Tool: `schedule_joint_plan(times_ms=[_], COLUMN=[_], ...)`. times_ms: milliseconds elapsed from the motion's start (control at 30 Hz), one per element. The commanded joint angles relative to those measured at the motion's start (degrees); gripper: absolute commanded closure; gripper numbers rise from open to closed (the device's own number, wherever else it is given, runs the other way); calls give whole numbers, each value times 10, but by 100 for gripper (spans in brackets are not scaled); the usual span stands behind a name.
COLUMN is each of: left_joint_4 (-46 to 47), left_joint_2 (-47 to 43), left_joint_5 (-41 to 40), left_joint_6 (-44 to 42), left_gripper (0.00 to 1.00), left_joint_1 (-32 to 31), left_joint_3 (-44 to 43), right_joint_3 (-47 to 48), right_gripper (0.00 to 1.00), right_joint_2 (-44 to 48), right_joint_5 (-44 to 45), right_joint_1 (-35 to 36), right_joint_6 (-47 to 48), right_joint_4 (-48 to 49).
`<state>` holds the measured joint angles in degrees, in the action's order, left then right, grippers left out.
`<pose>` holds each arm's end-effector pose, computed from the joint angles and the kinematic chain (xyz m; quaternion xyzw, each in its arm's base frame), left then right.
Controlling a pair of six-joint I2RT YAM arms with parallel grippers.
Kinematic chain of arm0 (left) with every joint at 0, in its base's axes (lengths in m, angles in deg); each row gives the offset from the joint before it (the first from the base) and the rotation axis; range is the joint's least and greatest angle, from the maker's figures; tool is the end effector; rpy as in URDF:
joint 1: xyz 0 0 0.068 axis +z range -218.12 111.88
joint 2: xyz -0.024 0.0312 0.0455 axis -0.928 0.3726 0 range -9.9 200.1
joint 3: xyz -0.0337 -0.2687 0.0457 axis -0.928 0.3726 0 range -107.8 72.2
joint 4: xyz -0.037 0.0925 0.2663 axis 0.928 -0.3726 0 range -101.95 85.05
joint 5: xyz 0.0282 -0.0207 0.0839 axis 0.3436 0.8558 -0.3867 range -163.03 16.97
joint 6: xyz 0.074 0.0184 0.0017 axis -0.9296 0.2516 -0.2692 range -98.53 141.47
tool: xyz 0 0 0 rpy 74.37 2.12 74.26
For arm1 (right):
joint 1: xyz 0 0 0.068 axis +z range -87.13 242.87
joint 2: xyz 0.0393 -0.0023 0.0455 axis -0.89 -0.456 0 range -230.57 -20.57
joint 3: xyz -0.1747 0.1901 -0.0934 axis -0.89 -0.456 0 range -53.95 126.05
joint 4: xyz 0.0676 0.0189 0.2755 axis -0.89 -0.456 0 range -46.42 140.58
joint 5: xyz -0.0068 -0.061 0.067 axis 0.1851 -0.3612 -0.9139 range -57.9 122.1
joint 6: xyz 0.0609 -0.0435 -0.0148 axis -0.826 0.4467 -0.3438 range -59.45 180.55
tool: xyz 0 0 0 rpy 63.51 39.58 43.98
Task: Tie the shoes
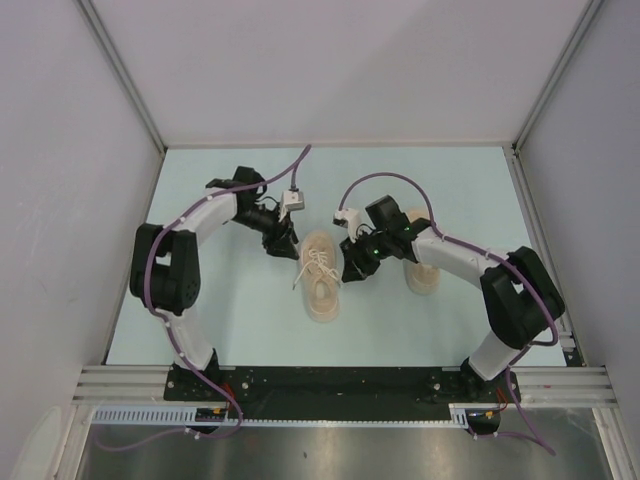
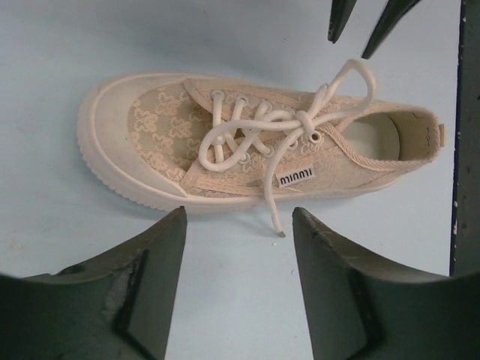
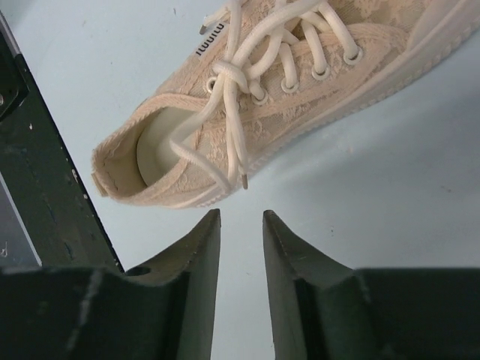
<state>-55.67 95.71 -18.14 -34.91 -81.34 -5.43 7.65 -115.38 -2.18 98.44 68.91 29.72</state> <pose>0.3571 -0.1382 0.1872 0.5413 0.6993 -0.3943 0.2500 0.2839 0.2479 0.1780 -0.4243 0.8090 0.3418 0.2205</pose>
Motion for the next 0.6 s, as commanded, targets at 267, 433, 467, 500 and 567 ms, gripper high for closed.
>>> schedule_joint_plan(times_ms=[267,433,467,500,567], left_joint_4=[294,268,239,228,218], left_joint_2=[-231,-284,-285,-292,-302], left_joint_5=[-51,-158,-167,-167,-202], left_joint_6=[390,523,528,540,558], left_gripper=[1,0,0,0,0], left_joint_1=[63,107,115,130,152], left_joint_3=[104,71,61,48,51], right_joint_3=[-3,-3,-3,-3,-3], right_gripper=[40,10,7,7,4], right_joint_2=[160,187,187,188,186], right_joint_5=[-62,-58,-62,-62,-56], right_joint_1=[-113,-203,-222,-253,-284], right_joint_6=[-19,-49,-54,-58,-62], right_joint_4=[-29,-34,-37,-44,-53])
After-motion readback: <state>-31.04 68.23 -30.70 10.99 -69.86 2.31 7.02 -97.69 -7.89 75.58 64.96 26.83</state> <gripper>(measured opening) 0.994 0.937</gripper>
